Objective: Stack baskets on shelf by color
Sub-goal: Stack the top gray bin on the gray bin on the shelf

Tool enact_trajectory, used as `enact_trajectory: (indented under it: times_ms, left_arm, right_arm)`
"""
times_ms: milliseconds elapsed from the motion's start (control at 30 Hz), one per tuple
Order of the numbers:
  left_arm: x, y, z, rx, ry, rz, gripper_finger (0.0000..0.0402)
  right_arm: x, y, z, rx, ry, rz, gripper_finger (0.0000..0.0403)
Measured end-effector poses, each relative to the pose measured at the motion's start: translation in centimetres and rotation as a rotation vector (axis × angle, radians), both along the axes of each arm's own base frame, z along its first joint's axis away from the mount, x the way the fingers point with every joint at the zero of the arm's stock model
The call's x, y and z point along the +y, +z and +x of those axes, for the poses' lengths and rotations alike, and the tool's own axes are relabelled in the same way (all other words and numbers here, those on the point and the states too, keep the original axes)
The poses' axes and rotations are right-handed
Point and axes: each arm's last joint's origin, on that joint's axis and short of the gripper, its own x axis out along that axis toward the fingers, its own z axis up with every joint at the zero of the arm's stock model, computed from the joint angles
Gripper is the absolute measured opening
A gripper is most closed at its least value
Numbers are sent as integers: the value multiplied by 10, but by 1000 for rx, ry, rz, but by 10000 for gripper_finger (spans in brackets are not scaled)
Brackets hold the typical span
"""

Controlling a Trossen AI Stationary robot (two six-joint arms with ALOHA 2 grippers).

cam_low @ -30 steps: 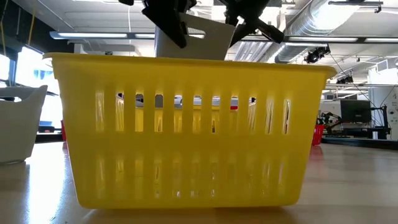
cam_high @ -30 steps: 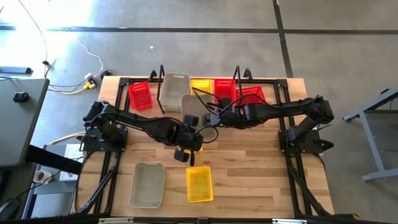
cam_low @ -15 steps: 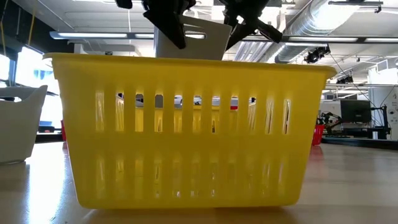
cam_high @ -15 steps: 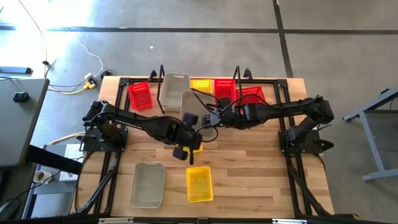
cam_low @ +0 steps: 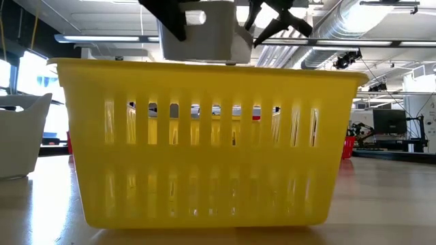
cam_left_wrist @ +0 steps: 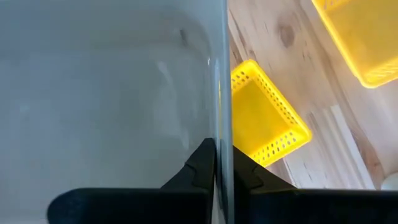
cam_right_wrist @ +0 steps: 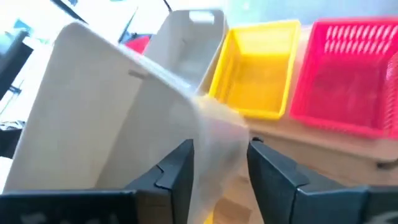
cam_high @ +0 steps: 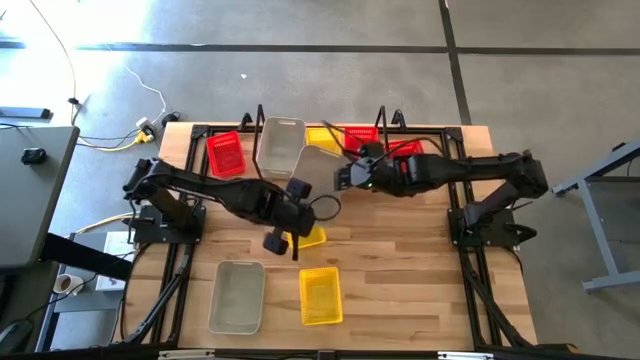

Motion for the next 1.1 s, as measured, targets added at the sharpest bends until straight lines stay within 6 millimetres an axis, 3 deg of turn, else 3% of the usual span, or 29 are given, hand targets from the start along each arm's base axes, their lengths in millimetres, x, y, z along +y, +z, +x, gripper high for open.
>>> enact_trajectory:
  times_ms: [500, 800, 1100]
  left_arm:
    - [61, 58, -51, -191, 45, -121, 0]
    - [78, 58, -56, -183, 88, -114, 0]
    - [97, 54, -65, -126, 167, -92, 0]
  right_arm:
    - [-19, 45, -37, -40, 101, -182, 135]
    - [-49, 71, -41, -179, 82, -316, 135]
    - [-74, 71, -46, -137, 76, -359, 135]
